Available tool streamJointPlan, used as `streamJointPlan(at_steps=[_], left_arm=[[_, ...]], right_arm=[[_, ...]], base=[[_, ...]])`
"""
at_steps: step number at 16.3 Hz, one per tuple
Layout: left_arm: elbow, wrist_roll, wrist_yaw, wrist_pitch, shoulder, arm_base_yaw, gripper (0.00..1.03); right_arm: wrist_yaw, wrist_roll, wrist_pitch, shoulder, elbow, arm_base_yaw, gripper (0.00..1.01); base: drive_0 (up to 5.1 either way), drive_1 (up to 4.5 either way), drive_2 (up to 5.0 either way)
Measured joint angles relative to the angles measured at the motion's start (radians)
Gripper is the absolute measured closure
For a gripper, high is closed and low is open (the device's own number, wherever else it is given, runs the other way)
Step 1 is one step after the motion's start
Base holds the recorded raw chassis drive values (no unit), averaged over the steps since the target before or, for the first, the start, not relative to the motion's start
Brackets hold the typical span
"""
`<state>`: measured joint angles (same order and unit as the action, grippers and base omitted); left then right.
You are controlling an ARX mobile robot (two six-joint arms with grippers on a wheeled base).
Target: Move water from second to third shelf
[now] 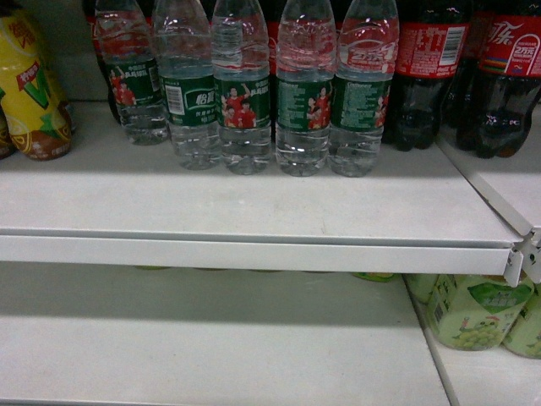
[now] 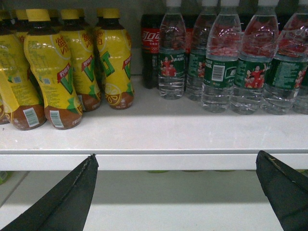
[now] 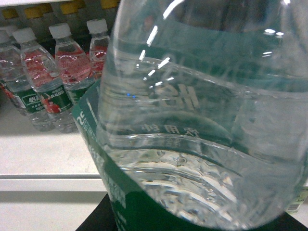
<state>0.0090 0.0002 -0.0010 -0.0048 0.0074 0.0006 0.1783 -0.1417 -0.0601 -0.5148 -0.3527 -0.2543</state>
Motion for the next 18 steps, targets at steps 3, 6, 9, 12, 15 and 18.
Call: streamJointPlan(at_steps=[3,6,9,12,15,18], left_arm=[[0.000,0.000,0.000,0.001,0.000,0.000,0.05],[0.000,0.000,-0.001,0.002,0.000,0.000,0.05],[0.000,0.000,0.002,0.002,0.000,0.000,0.05],[0.000,0.000,0.001,0.002,0.000,0.000,0.05],[0.000,0.000,-0.002,0.002,0.000,0.000,0.05],[0.000,0.000,0.001,0.002,0.000,0.000,0.05]], right_arm=[[0.000,0.000,0.000,0.000,0.000,0.000,0.60],[0.000,0.000,-0.002,0.000,0.000,0.000,0.60],[0.000,0.000,-0.002,0.000,0.000,0.000,0.60],[0.000,0.000,-0.002,0.000,0.000,0.000,0.60],[0.000,0.000,0.000,0.000,0.000,0.000,0.60],[0.000,-0.001,-0.011,0.001,-0.003,0.000,0.60]], base=[[0.0,0.00,0.0],[0.0,0.00,0.0],[0.0,0.00,0.0],[0.0,0.00,0.0],[0.0,0.00,0.0],[0.0,0.00,0.0]])
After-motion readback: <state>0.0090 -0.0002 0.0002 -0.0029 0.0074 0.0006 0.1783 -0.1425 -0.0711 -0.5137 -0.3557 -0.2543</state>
